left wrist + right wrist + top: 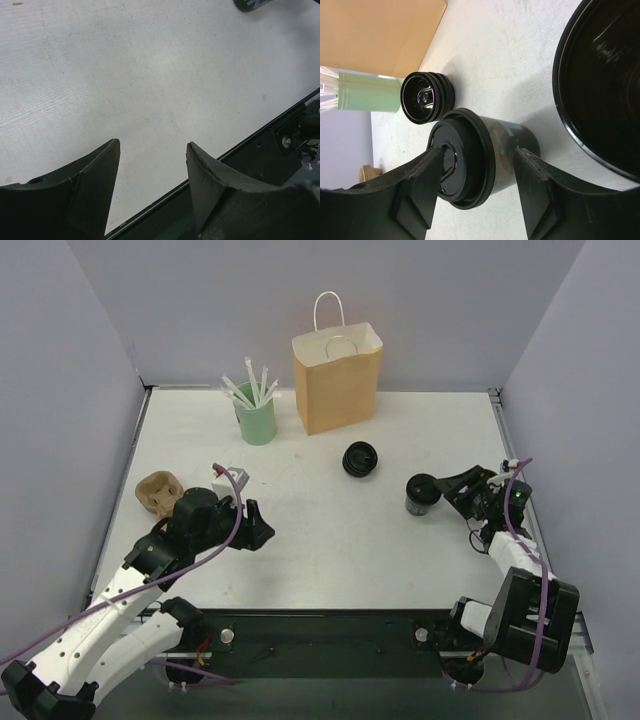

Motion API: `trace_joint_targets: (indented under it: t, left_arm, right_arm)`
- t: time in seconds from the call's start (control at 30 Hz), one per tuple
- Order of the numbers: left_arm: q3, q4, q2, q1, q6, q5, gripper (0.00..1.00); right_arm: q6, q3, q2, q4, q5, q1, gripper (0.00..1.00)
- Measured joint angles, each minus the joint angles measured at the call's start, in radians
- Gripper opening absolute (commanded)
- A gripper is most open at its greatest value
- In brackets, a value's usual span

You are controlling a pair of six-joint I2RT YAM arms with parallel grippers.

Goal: Pack the takeout coffee

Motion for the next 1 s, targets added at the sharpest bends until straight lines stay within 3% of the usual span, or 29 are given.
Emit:
trace_joint_targets:
  t: [0.37, 0.57, 0.63, 0.9, 1.0]
  left_arm:
    - [0.0, -0.002, -0.008, 0.0, 0.002, -0.021, 0.71]
    - [0.041, -0.023, 0.027, 0.008, 0.011, -0.115, 0.73]
    - [0.122, -0.029, 0.093, 0.014, 0.013, -0.168, 0.72]
    - [0.829, -0.016, 0.601, 0.041, -0.006, -0.324, 0.66]
    - [1.0, -0.002, 0.756, 0.061, -0.027, -0.347, 0.64]
  right_arm:
    - [-0.05, 0.158, -0.103, -0.237, -0.002, 0.014, 0.56]
    - [-0.127, 0.346, -0.183, -0.539, 0.106, 0.13, 0.56]
    - [-0.14, 0.374, -0.233, -0.603, 0.141, 0.202, 0.56]
    - [-0.137, 0.382, -0.506, -0.797, 0.278, 0.462, 0.55]
    - [-0.132, 0.357, -0.584, -0.828, 0.306, 0.559, 0.54]
